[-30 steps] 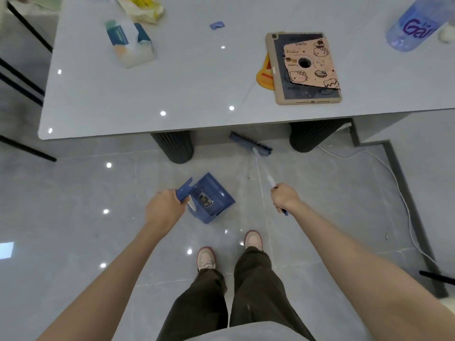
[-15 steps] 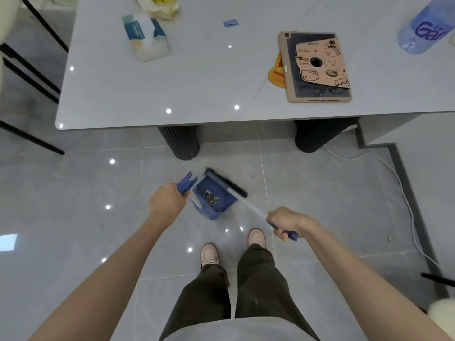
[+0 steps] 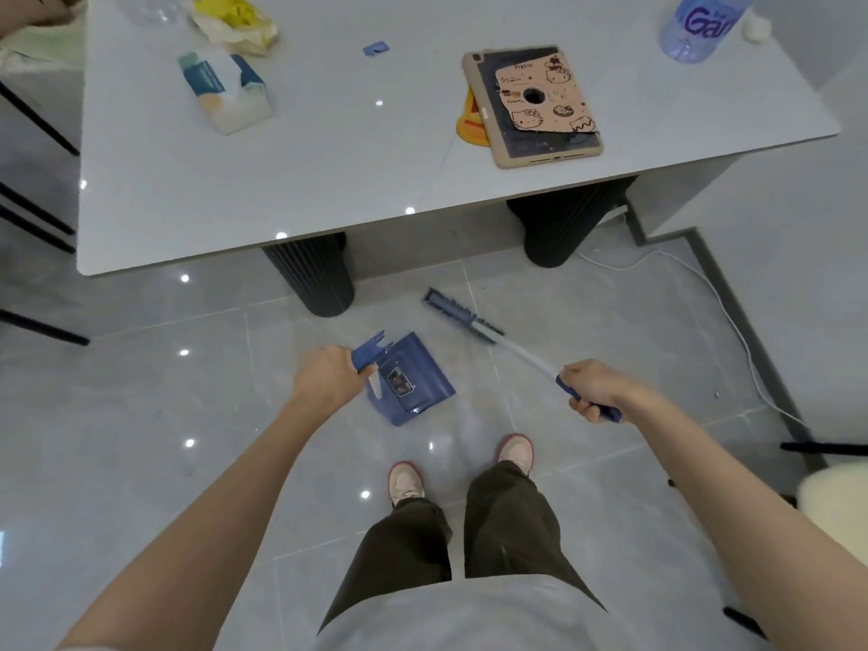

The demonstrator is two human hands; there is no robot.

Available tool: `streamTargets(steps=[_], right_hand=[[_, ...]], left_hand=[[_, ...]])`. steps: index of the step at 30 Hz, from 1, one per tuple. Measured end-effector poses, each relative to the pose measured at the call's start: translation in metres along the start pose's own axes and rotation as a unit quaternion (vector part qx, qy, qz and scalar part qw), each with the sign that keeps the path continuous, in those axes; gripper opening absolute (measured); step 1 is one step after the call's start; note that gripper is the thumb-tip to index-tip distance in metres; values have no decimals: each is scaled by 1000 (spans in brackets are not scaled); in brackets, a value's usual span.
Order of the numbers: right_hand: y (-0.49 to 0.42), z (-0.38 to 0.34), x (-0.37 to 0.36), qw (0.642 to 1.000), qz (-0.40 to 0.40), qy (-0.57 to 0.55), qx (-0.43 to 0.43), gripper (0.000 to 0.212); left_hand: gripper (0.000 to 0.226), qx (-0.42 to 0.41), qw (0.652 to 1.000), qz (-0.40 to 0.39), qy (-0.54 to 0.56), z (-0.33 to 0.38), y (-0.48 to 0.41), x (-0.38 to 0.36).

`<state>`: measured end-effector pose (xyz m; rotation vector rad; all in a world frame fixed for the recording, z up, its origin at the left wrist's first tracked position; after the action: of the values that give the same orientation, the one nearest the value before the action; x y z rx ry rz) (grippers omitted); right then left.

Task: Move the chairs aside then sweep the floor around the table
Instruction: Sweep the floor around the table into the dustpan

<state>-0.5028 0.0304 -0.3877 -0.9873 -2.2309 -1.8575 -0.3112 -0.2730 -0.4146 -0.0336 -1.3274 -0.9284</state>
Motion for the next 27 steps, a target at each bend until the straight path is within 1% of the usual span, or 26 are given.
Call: streamTargets(steps=[3, 6, 9, 12, 14, 18, 20, 22, 24, 26, 27], right_hand=[[-14, 22, 2, 999, 47, 15, 14, 33], [-24, 49, -13, 998, 53, 37, 7, 36], [-33, 75, -23, 997, 73, 4, -19, 40], [-30, 93, -42, 998, 49, 0, -39, 42], [-22, 96, -59, 999, 15, 6, -38, 40], [1, 104, -53, 998, -39, -26, -44, 32], [13, 110, -44, 993, -74, -66, -64, 32], [21, 119, -32, 979, -116, -141, -89, 34], [22, 131, -17, 959, -135, -221, -120, 32], [28, 140, -9, 932, -142, -292, -161, 31], [30, 141, -7, 924, -140, -315, -167, 30]], left_hand=[[38, -28, 999, -14, -16, 10, 6, -7], [37, -46, 998, -27, -25, 17, 7, -18], [39, -57, 997, -30, -40, 30, 6, -23], [38, -53, 997, -19, -46, 41, 5, -29], [37, -47, 998, -18, -44, 41, 4, -31], [37, -84, 994, -17, -63, 69, -5, -44], [37, -102, 992, -26, -76, 81, -7, -54], [37, -129, 988, -28, -75, 96, -6, -63], [38, -160, 983, -25, -84, 113, -7, -66], [37, -176, 980, -21, -95, 128, -7, -67], [37, -179, 979, -15, -97, 135, -6, -66]])
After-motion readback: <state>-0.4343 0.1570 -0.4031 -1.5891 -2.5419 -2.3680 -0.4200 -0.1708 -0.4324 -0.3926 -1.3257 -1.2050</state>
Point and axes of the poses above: each hand's wrist, its own y-axis away from the middle knuckle, its own x-axis out of the back of the hand, z = x × y, the point moved 9 cm from there along -y, towards the middle knuckle, and after that the axes turned 6 degrees about z, right-handed, at the moved point
